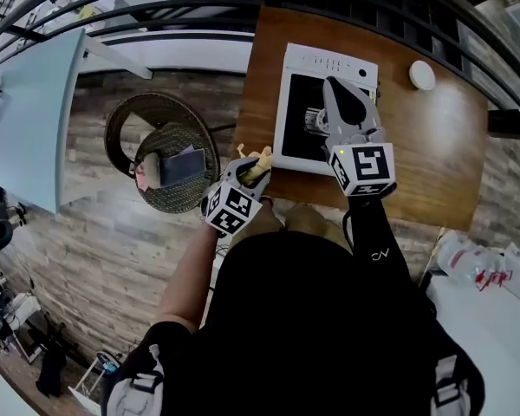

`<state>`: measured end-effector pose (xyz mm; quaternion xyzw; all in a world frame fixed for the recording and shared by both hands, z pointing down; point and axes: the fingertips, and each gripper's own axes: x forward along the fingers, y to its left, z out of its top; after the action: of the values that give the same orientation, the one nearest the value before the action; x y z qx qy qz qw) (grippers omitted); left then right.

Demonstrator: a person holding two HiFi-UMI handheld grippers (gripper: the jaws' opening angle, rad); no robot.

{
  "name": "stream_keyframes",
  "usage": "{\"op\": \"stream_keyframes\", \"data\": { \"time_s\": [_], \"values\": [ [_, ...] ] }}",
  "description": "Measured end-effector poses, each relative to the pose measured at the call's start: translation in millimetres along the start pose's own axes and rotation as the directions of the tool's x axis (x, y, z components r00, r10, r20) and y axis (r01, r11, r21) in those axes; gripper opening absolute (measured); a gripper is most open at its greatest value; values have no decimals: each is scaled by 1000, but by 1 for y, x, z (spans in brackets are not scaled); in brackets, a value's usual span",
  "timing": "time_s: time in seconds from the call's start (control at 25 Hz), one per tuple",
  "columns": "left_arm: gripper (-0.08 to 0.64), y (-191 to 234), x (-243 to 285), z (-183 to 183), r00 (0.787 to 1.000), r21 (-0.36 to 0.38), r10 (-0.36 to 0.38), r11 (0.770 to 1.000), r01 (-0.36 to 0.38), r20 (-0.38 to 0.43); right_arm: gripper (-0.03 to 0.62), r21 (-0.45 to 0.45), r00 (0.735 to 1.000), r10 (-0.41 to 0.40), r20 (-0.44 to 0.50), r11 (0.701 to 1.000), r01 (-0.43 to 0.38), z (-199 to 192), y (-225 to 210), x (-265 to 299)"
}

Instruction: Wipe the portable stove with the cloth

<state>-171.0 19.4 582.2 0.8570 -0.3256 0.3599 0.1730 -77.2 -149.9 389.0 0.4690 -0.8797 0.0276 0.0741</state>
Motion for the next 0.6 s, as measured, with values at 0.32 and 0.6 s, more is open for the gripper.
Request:
{"op": "stream_keyframes", "data": {
  "time_s": [0.32,0.6],
  "values": [
    [127,44,-29,74,981,79,84,992,-99,173,2,-24,994,-104,36,994,105,12,-24,-15],
    [127,31,-7,158,966,150,76,982,-115,247,2,-7,987,-153,43,988,154,8,-83,-50]
  ]
}}
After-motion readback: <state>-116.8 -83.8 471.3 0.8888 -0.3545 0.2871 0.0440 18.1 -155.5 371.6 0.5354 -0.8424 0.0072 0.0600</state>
